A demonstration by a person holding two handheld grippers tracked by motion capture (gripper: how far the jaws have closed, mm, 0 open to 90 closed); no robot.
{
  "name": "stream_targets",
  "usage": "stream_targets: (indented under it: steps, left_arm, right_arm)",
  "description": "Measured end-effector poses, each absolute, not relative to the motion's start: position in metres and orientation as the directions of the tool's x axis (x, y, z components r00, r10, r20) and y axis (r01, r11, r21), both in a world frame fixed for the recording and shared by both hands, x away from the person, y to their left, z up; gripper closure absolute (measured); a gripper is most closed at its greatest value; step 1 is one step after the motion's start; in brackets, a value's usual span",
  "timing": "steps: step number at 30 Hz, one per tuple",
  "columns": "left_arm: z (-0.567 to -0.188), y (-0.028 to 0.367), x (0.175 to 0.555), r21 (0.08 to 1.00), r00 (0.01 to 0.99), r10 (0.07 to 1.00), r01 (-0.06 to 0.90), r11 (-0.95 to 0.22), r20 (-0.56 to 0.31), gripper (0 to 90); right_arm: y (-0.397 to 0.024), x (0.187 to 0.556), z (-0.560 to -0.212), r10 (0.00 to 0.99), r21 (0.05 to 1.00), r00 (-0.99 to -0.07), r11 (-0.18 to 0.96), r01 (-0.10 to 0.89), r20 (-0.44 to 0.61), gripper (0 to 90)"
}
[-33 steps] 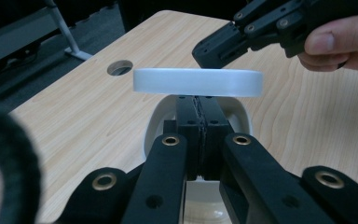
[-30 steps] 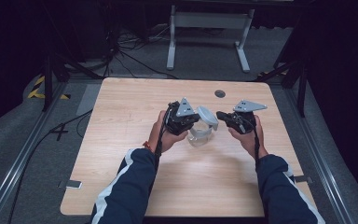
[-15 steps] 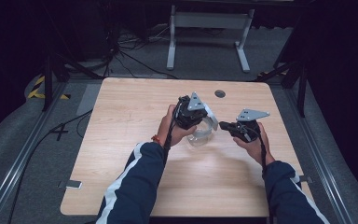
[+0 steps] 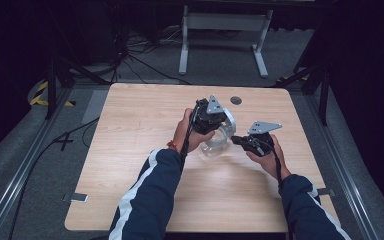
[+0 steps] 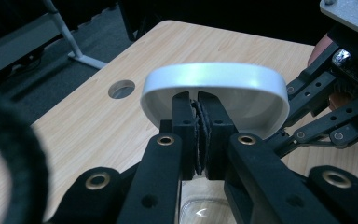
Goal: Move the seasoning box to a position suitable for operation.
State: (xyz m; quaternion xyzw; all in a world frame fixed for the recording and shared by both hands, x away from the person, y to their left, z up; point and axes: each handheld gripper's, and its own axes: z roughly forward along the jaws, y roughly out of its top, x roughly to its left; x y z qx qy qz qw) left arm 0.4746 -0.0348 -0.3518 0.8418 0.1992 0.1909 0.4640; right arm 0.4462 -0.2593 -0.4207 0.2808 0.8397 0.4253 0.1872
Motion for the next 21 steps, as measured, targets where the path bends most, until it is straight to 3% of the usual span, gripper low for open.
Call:
stream_targets:
  steps: [10,21]
  left_arm:
    - [-0.353,-0.024,0.478,0.853,0.835,0.532,0.168,-0.493,0.143,83.2]
    - [-0.380,0.019,0.493,0.855,0.762,0.645,0.293,-0.428,0.062,80.8]
  right_arm:
    - [-0.263,0.450,-0.424,0.654,0.823,-0.753,0.467,0.323,-0.075,89.8]
    - [-0.268,0.457,-0.429,0.682,0.822,-0.727,0.460,0.337,-0.084,89.9]
